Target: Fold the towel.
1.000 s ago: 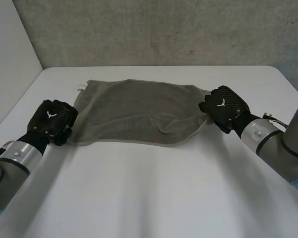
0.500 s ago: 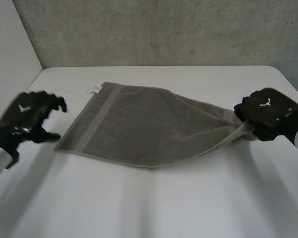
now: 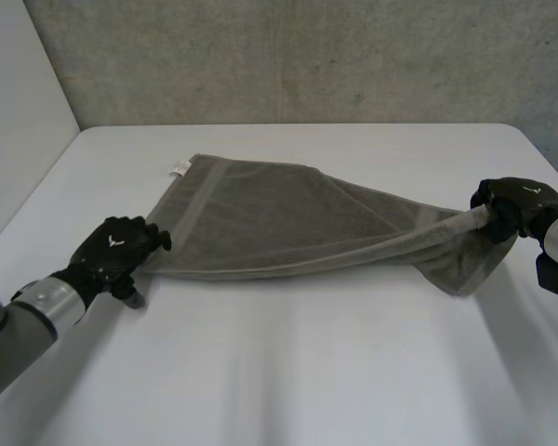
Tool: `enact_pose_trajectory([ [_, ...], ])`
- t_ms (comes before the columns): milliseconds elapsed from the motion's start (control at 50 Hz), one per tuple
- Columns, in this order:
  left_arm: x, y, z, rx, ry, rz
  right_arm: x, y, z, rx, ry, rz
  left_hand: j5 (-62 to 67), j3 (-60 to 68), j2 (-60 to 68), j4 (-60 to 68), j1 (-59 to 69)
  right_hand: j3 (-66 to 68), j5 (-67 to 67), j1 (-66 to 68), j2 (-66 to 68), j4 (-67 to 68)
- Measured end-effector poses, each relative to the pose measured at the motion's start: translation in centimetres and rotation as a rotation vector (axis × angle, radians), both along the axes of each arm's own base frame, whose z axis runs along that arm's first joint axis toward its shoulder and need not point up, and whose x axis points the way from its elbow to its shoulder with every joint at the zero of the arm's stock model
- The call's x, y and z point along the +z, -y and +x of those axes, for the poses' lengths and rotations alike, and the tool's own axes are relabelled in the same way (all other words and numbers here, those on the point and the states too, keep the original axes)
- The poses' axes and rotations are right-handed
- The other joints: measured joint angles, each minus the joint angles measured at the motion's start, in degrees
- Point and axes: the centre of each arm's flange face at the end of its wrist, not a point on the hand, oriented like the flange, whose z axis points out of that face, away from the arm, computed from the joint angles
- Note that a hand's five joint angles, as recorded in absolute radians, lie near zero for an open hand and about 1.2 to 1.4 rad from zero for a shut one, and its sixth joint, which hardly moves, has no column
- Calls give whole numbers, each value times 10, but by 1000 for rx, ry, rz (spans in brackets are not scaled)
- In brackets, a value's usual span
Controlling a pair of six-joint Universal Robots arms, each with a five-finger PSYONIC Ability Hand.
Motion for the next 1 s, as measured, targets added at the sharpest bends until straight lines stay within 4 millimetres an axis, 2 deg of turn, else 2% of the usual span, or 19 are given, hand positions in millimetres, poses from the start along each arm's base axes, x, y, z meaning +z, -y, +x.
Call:
enact_pose_trajectory([
  [160, -6, 20, -21, 13, 21, -33, -6, 2, -8, -14, -19, 18, 13, 5, 8, 3, 5, 0, 0, 0, 0, 0],
  [320, -10, 27, -41, -5, 32, -38, -10, 2, -14, -26, -22, 30, 104, 97, 100, 95, 99, 0, 0, 0, 0, 0],
  [460, -15, 29, -45, -16, 38, 5, -11, 6, -21, -47, -21, 33, 225, 223, 223, 220, 223, 0, 0, 0, 0, 0],
  [560, -18, 28, -45, -16, 37, 40, -10, 8, -25, -58, -20, 32, 423, 423, 421, 418, 421, 0, 0, 0, 0, 0],
  [680, -15, 28, -43, -4, 22, 56, -8, 8, -26, -59, -19, 25, 446, 445, 436, 432, 434, 0, 0, 0, 0, 0],
  [840, 19, 24, -34, 40, 2, -14, 0, -5, -19, 41, -93, 36, 446, 446, 436, 432, 434, 0, 0, 0, 0, 0],
  [1000, 62, 8, -16, 99, -34, -85, 17, -37, -10, 210, -305, 26, 446, 447, 436, 432, 434, 0, 0, 0, 0, 0],
])
